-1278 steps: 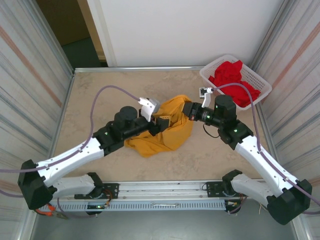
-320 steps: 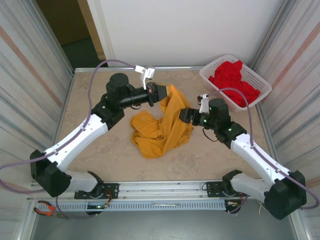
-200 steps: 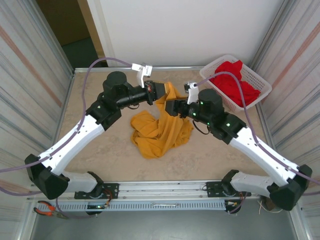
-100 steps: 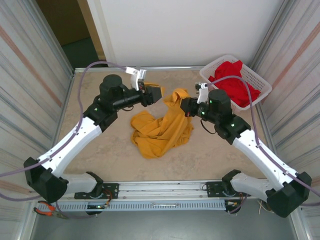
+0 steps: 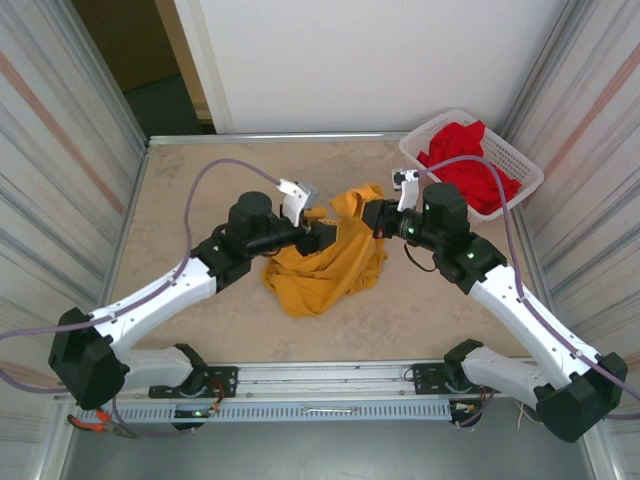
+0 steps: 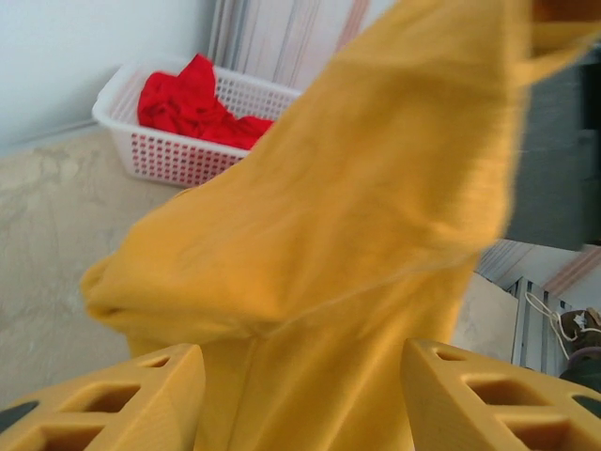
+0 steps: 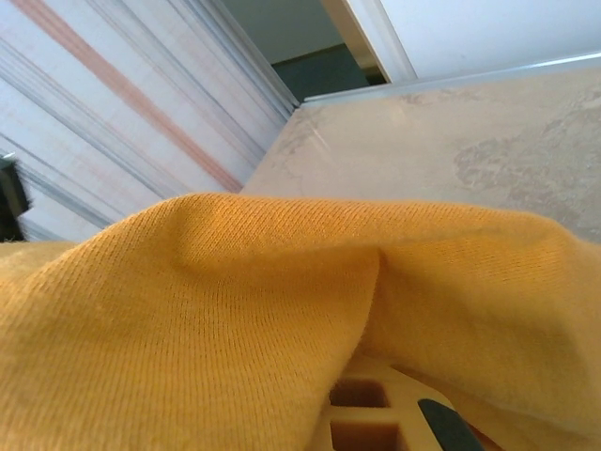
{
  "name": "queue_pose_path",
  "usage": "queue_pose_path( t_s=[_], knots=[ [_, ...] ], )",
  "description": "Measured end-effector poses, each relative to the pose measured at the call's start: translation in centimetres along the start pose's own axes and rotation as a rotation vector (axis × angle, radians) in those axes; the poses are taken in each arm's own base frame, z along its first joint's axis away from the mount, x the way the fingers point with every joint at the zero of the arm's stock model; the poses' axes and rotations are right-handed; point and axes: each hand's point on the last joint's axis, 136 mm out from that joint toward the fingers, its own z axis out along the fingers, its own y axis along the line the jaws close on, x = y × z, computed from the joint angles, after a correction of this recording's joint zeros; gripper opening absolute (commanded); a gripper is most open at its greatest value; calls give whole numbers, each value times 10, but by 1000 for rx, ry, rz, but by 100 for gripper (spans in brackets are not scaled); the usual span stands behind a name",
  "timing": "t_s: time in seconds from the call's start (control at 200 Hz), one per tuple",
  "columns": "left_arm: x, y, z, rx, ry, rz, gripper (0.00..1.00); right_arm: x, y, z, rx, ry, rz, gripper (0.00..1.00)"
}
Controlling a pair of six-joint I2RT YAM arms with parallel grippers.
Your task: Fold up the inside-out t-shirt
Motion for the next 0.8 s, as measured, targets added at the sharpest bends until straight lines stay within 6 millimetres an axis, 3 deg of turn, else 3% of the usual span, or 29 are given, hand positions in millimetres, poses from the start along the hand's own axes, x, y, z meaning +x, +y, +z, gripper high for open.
queue_pose_path(
  t_s=[0.301,0.631,0.797],
  knots=[
    [-13,-46,-3,-20,-110,154,53,2,-1,0,2,3,19,0],
    [-19,-31,16,-102,-113,196,53,2,-1,-1,-2,4,19,0],
    [-33,-11,19,-157,-134,195,39,0,4,-9,-15,-15,13,0]
  ],
)
